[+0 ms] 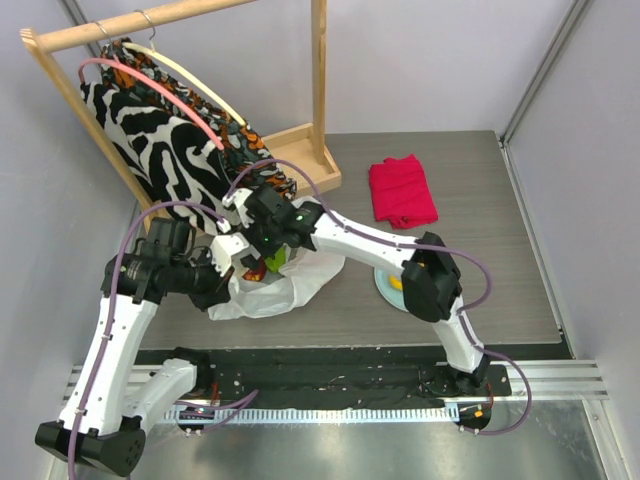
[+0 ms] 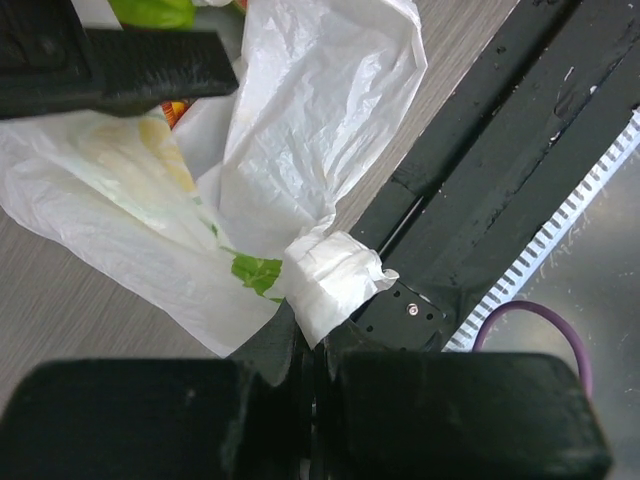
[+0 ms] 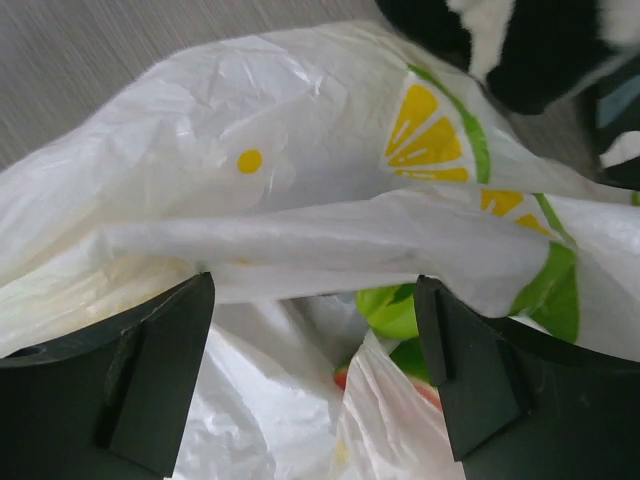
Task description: Take the fake fruits out of the plastic bag
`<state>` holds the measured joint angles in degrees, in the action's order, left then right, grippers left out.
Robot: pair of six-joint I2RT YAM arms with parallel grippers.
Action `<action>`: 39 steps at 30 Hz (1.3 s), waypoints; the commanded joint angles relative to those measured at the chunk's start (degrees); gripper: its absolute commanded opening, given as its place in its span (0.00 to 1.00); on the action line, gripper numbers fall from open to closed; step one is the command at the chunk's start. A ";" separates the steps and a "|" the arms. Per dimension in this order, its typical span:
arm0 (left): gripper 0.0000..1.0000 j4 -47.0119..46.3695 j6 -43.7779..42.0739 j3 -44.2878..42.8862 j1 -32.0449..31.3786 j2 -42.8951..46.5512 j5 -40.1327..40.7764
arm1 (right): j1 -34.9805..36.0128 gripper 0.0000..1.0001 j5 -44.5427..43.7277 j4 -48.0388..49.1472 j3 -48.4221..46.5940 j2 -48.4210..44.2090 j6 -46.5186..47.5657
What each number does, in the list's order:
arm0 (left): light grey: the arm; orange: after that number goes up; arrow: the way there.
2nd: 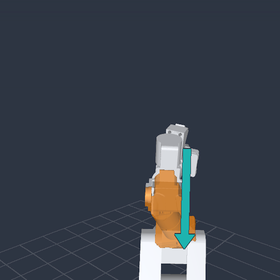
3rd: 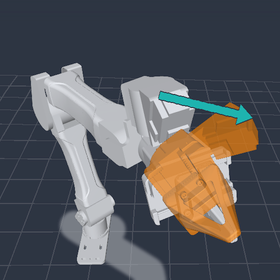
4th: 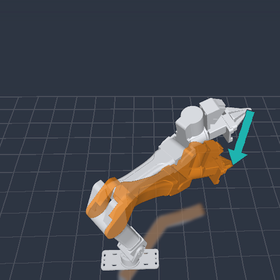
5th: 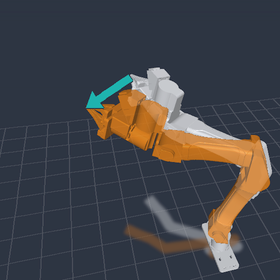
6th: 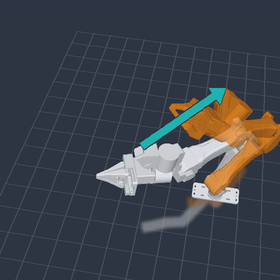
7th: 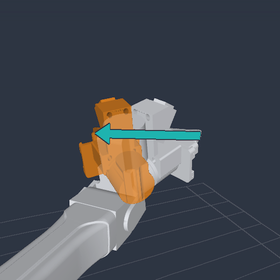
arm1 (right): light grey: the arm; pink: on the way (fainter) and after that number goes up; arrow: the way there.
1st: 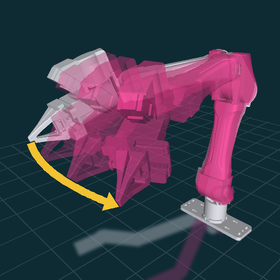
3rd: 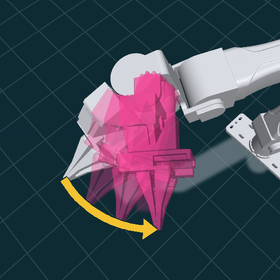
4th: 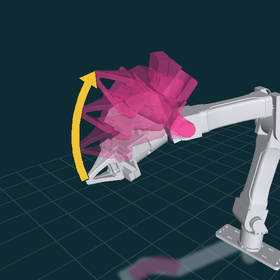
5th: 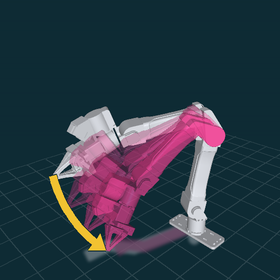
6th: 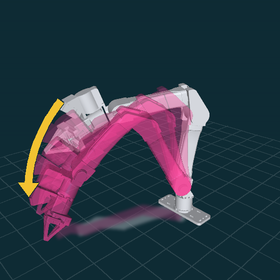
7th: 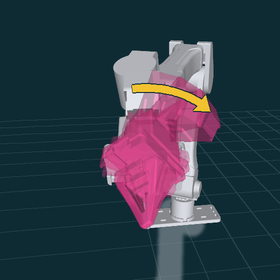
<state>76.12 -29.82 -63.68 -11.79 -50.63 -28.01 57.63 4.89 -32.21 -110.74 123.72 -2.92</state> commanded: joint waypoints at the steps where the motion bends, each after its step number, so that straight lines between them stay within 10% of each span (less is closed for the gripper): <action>1: 0.00 -2.80 3.44 -1.71 0.45 0.18 2.07 | -0.15 0.88 -1.12 1.62 4.20 -13.49 0.89; 17: 0.00 -5.45 9.96 -9.18 3.09 -0.87 -2.48 | -1.55 0.76 8.91 0.83 4.66 -6.83 -3.14; 24: 0.00 -4.66 10.22 -8.48 5.02 -0.69 -5.21 | -1.99 0.95 11.72 2.32 -1.31 0.71 -6.75; 39: 0.00 -3.87 9.96 -7.61 6.43 -2.10 -6.45 | -1.20 0.97 13.05 -1.89 -7.65 12.07 -7.02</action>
<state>71.90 -20.10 -71.46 -5.89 -53.08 -32.80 56.21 18.44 -31.40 -116.79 136.31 -10.92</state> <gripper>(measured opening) 0.017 0.973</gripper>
